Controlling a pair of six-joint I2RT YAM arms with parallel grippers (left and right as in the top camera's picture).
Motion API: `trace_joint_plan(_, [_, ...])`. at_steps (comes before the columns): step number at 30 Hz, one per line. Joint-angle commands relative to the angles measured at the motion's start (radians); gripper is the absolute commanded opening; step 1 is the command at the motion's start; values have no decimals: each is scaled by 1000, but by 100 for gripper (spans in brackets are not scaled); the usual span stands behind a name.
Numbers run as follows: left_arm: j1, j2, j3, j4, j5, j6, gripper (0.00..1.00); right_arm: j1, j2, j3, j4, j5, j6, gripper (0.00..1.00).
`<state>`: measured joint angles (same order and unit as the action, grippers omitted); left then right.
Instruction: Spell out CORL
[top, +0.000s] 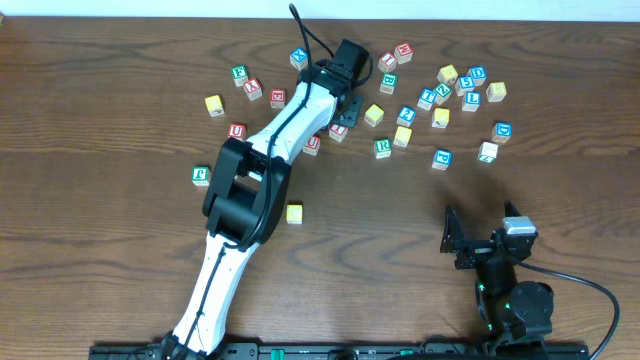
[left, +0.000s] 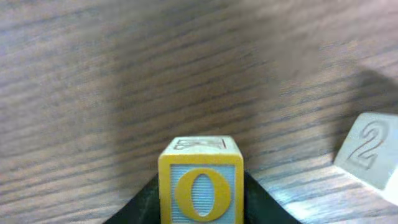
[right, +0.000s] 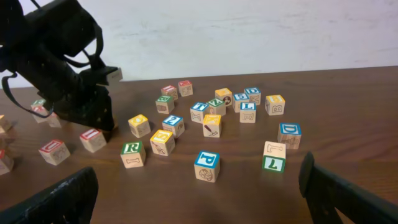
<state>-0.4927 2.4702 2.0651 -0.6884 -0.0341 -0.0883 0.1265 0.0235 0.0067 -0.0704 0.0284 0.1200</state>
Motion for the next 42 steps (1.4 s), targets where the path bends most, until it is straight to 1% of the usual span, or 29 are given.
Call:
trace_joint_plan(1, [3,-17,8,-4,-16,2,55,-11,-7,-2,-4,-5,-13,99])
trace_joint_plan(2, [3,-17,8,-1,-16,2,62,-11,-7,-2,-4,-5,-13,99])
trace_joint_plan(4, [3,-17,8,5,-16,2,66,-11,-7,-2,-4,-5,-13,99])
trace_joint_plan(5, [3,-17,8,6,-16,2,66,-11,-7,-2,-4,-5,-13,99])
trace_joint_plan(12, [3,-24,8,15,-16,3,66,-11,-7,-2,-4,-5,-13,99])
trace_joint_plan(17, [3,-39,14,-18,-16,41,66,-11,-7,-2,-4,-5,-13,99])
trace_joint_plan(20, [3,-39,45,-81,-20,96,66,-11,-7,-2,-4,-5,-13,99])
trace_joint_plan(23, [3,-39,91,-116,-39,100,66,-11,-7,-2,-4,-5,-13,99])
trace_joint_plan(27, [3,-39,140,-119,-39,104,65,-11,-7,-2,-4,-5,-13,99])
trace_joint_plan(36, [5,-39,145,-124,-39,104,59,-11,-7,-2,-4,-5,-13,99])
trace_joint_plan(42, [5,-39,145,-122,-39,103,57,-11,-7,-2,-4,-5,-13,99])
